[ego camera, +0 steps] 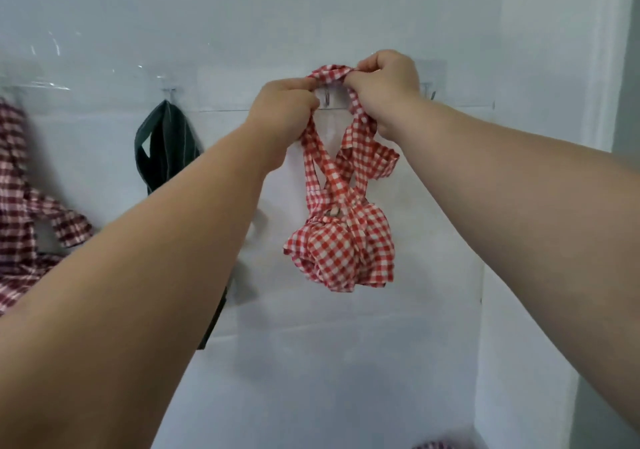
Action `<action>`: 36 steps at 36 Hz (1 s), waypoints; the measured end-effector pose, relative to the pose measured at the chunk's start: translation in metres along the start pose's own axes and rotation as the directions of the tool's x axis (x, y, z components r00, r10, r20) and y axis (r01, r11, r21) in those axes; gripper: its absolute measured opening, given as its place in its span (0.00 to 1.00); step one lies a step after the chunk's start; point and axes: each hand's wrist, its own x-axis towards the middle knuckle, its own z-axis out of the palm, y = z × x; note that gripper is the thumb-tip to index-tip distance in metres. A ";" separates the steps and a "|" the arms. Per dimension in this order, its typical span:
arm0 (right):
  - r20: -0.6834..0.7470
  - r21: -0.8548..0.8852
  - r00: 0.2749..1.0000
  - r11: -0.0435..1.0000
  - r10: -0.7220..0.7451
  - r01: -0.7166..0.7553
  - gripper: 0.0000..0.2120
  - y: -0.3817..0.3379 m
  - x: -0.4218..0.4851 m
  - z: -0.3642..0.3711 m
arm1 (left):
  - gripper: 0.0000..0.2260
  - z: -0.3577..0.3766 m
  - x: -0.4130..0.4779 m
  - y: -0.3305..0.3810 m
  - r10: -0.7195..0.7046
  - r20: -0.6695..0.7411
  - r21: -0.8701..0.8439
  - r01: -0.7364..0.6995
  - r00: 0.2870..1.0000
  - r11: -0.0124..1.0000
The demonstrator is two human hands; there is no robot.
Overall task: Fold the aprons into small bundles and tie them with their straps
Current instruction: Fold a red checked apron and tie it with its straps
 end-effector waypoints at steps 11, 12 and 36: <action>0.236 -0.336 0.910 0.850 -0.341 0.405 0.12 0.021 -0.013 0.004 | 0.09 -0.001 -0.001 -0.019 0.154 -0.114 0.471 -0.083 0.982 0.878; 0.246 -0.334 0.909 0.852 -0.335 0.404 0.12 0.025 -0.016 0.003 | 0.10 0.000 -0.004 -0.021 0.164 -0.087 0.514 -0.097 0.983 0.853; 0.106 -0.284 0.974 0.932 -0.203 0.225 0.10 0.057 -0.130 -0.037 | 0.09 -0.015 -0.100 -0.050 0.089 -0.033 0.281 -0.077 0.995 0.957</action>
